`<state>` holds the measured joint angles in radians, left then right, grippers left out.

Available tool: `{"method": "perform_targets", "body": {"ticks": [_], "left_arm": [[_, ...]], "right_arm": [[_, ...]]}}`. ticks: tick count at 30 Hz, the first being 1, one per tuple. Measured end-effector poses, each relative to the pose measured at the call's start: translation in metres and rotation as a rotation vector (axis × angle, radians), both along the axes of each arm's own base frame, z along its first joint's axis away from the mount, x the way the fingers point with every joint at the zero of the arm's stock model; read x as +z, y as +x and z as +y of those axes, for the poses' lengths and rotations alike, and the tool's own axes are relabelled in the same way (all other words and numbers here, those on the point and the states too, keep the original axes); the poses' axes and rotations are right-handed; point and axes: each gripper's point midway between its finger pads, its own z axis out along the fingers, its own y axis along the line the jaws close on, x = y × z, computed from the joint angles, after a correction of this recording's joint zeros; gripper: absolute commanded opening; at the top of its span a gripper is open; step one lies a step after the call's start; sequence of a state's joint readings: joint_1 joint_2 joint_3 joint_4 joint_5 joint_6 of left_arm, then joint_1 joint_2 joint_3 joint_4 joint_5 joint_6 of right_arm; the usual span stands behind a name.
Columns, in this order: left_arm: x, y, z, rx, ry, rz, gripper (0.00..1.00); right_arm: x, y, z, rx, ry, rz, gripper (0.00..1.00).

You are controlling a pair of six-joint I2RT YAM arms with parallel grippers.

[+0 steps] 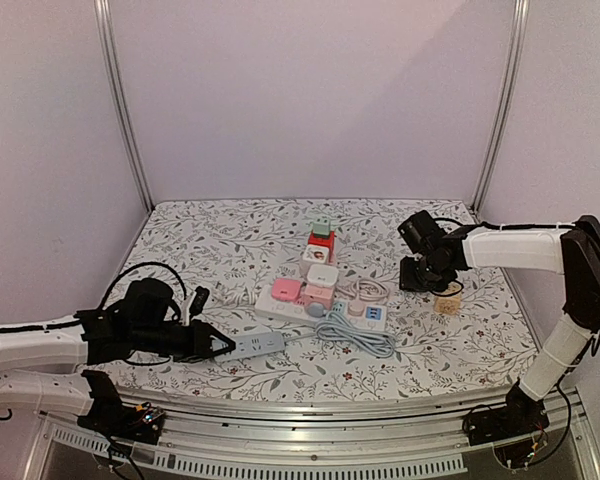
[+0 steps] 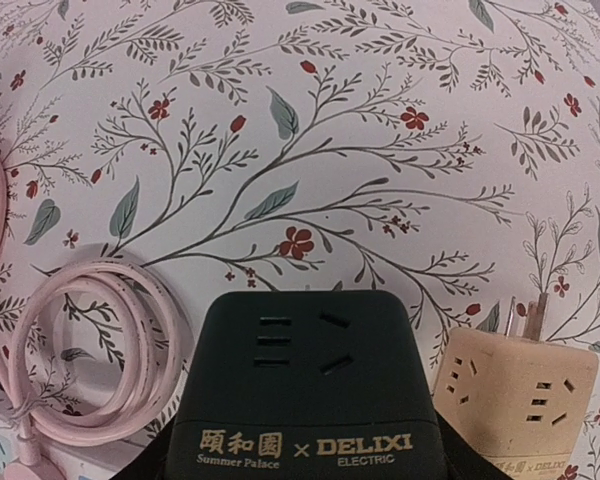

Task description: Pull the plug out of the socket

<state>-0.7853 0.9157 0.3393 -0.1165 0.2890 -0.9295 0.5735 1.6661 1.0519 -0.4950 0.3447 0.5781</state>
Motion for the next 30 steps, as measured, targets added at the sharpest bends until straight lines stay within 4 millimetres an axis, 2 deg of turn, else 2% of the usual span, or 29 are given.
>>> {"method": "perform_targets", "body": {"ticks": [6, 11, 14, 19, 24, 30], "left_arm": [[-0.014, 0.0, 0.012, 0.04, 0.064, 0.033, 0.43], [-0.028, -0.003, 0.024, 0.061, 0.135, 0.071, 0.56], [-0.035, -0.005, 0.029, 0.069, 0.165, 0.089, 0.62], [-0.038, -0.005, 0.033, 0.078, 0.187, 0.095, 0.75], [-0.04, -0.007, 0.037, 0.086, 0.21, 0.101, 0.87], [-0.036, -0.006, 0.042, 0.101, 0.218, 0.086, 0.91]], "right_arm": [[0.0, 0.004, -0.004, -0.015, -0.023, -0.02, 0.41], [-0.002, 0.005, -0.004, -0.019, -0.022, -0.019, 0.46], [-0.007, 0.002, -0.004, -0.024, -0.018, -0.01, 0.53], [-0.019, -0.007, -0.008, -0.038, -0.011, 0.024, 0.63], [-0.027, -0.017, -0.013, -0.053, -0.012, 0.047, 0.78], [-0.018, -0.02, -0.014, -0.06, 0.011, 0.028, 0.88]]}}
